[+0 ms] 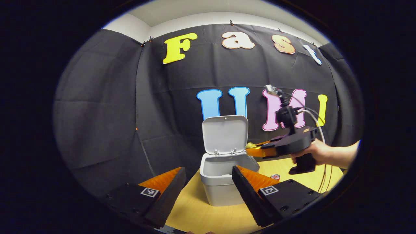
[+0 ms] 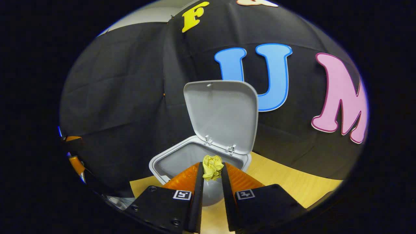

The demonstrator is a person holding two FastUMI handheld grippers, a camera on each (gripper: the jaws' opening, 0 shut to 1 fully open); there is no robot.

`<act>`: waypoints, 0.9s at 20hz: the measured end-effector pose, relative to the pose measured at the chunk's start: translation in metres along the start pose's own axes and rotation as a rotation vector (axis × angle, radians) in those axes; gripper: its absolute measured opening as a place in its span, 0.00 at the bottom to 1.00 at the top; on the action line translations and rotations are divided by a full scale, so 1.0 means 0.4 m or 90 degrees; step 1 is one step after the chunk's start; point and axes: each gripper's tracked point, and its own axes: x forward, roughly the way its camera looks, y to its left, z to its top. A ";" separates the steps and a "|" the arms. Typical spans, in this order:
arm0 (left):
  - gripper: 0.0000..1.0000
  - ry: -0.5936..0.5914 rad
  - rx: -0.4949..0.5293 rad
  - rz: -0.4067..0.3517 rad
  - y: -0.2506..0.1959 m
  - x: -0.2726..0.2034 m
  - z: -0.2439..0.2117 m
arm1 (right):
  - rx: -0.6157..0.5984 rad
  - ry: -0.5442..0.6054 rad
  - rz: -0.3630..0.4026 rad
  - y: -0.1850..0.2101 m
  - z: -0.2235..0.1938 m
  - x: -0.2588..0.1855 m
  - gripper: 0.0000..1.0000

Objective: Press the lid of the desktop garbage bin to open it, pick up the crumpled paper on the desktop and throw it into the bin, then pick up the pop can on the desktop and drop it into the bin, and finally close the garbage bin lid.

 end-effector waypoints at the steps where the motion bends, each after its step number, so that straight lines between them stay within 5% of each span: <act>1: 0.97 0.002 -0.003 -0.002 -0.007 -0.003 -0.006 | -0.006 0.008 0.003 -0.012 0.001 0.001 0.35; 3: 0.96 0.006 -0.012 -0.009 -0.023 -0.004 -0.017 | -0.003 0.017 0.012 0.012 -0.040 0.037 0.41; 6: 0.96 0.014 -0.034 -0.034 -0.061 -0.003 -0.041 | 0.010 0.008 0.019 0.013 -0.030 0.050 1.00; 8: 0.97 0.015 -0.059 -0.066 -0.111 0.008 -0.065 | 0.014 -0.009 0.009 0.012 0.000 -0.001 0.99; 18: 0.95 0.092 -0.050 -0.280 -0.538 0.170 -0.201 | 0.034 -0.005 -0.173 -0.363 -0.074 -0.346 0.99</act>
